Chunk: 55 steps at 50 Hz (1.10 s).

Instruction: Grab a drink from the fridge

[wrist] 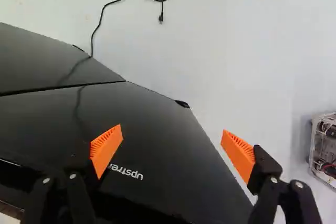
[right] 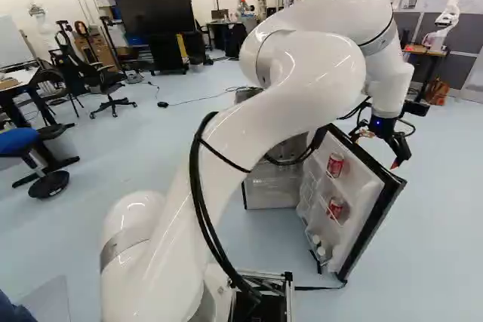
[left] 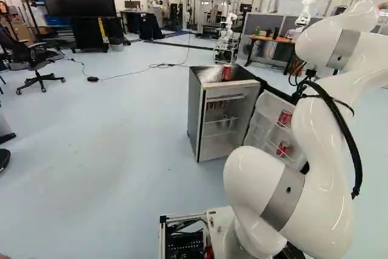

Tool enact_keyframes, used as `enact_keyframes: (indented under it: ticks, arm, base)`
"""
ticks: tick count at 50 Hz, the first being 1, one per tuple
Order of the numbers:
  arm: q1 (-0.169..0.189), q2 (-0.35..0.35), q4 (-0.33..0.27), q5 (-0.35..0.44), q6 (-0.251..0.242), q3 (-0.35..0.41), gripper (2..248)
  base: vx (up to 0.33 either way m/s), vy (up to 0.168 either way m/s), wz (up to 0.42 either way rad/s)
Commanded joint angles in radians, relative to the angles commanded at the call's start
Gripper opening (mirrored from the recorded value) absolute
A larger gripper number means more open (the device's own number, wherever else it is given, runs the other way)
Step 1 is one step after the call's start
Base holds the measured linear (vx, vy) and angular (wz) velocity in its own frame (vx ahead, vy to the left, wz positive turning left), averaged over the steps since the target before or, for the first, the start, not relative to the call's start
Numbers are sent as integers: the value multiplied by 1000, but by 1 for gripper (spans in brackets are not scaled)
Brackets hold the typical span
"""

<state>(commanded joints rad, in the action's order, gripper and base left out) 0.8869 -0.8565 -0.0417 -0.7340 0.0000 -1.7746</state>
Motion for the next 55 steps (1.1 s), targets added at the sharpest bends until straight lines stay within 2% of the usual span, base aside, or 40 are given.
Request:
enact_keyframes:
  ticks: [39,55]
  arm:
    - [32,148,-12,0,0,239,247]
    - [41,210,-55,0,0,339,247]
  base:
    - [0,0,0]
    - [0,0,0]
